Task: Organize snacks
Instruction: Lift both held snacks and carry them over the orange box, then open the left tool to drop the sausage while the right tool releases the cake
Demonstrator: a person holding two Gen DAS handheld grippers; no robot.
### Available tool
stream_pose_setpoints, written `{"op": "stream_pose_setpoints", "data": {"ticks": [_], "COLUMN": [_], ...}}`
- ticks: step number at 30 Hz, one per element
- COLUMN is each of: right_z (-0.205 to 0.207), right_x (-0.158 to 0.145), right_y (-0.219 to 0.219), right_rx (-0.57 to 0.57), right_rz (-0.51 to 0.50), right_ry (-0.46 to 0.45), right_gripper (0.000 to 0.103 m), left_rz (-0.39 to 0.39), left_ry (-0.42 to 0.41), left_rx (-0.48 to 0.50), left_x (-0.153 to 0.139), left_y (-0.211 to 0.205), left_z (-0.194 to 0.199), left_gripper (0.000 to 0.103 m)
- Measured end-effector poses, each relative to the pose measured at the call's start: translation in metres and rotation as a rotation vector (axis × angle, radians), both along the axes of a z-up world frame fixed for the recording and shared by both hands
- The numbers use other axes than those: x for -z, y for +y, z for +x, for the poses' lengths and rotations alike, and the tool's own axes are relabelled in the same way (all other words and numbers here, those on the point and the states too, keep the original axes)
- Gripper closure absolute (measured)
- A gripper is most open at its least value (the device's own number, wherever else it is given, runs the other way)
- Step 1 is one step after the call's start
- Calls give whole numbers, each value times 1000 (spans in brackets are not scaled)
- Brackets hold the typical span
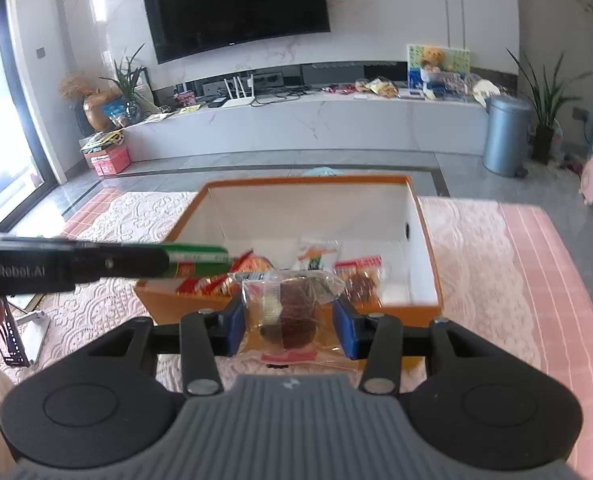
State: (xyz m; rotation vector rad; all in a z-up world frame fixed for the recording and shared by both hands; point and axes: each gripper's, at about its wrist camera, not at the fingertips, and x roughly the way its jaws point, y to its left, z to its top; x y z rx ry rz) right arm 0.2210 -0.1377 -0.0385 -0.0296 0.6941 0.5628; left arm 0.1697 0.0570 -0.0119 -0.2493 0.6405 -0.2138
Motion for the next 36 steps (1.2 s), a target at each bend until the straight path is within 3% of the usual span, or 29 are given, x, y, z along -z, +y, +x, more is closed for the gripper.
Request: {"op": "stream_pose_setpoints", "data": {"ticks": [10,17,29,33,36], "right_z": [40,75,124,129,132], "right_x": [2,21,67,74,78], "right_y": [41,62,100,110,116], "right_rx": [-21,-15,-12,-15,-19], "right_rz": [-118,-208,-349,-396,-422], "right_ry": [8,31,73,46,34], "right_gripper": [59,59,59,58,58], "left_rz": [72,182,255,328,338], "left_ry": [5,33,114,138,158], "left_rx": [-53,-106,-149,-148,-151], "left_x": [8,29,64,70,75], "left_y": [8,13,26,19,21], "left_z": [49,75,91,95,100], "left_gripper": [79,79,79,79,79]}}
